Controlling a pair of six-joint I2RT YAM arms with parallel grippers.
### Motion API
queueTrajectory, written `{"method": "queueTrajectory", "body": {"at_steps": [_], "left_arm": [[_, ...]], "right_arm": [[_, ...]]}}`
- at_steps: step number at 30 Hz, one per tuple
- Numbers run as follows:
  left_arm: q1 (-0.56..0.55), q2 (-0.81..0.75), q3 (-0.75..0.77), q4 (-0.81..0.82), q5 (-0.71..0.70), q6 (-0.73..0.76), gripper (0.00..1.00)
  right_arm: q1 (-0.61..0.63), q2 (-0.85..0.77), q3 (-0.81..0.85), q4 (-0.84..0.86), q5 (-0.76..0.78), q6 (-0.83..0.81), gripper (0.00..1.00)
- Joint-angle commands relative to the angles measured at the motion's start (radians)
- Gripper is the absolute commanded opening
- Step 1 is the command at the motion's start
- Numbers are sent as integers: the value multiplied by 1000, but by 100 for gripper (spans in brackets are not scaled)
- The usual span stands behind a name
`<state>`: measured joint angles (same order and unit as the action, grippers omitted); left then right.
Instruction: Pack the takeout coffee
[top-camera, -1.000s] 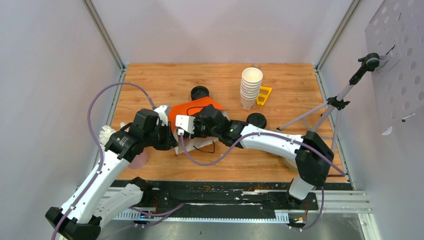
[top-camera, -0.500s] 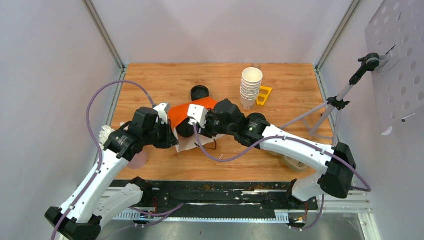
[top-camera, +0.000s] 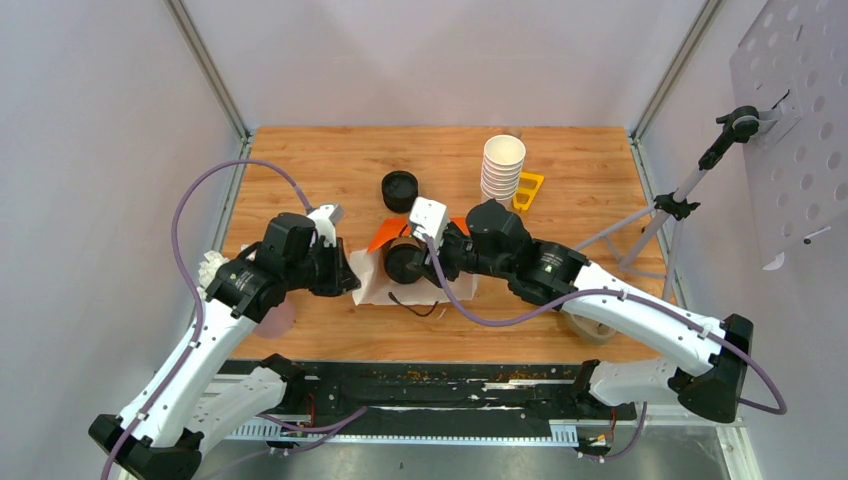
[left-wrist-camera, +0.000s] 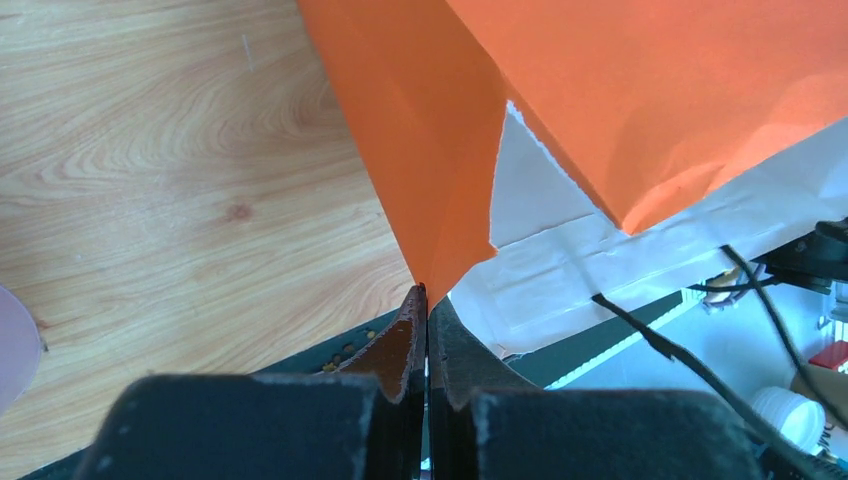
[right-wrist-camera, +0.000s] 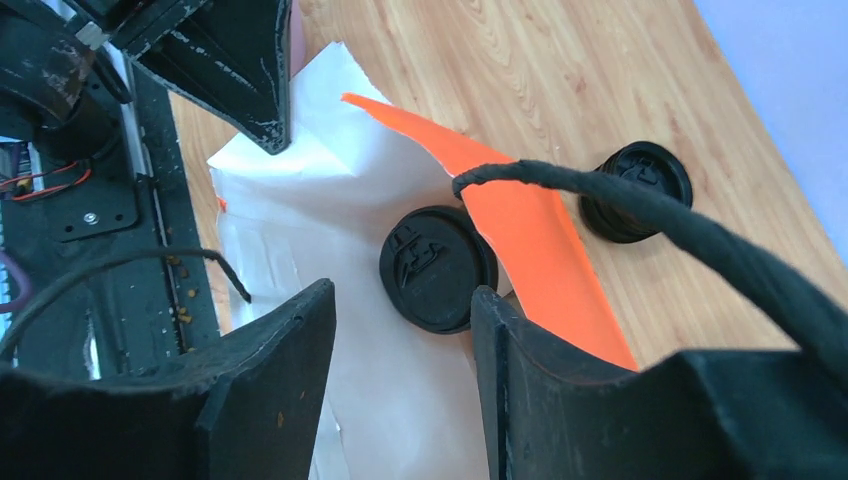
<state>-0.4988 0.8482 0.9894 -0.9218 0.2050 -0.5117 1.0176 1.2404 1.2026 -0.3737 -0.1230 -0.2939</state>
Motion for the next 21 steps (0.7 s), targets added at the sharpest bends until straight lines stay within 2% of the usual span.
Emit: {"method": "queueTrajectory", "body": {"at_steps": [1, 11, 21], "left_arm": [[-4, -8, 40, 46, 22, -5, 0], [-3, 4, 71, 60, 96, -32, 0], [-4, 36, 133, 19, 77, -66, 0]], "right_arm": [[-5, -17, 2, -29, -15, 70, 53], [-1, 44, 46, -80, -43, 105, 49], [1, 94, 159, -200, -69, 132, 51]]}}
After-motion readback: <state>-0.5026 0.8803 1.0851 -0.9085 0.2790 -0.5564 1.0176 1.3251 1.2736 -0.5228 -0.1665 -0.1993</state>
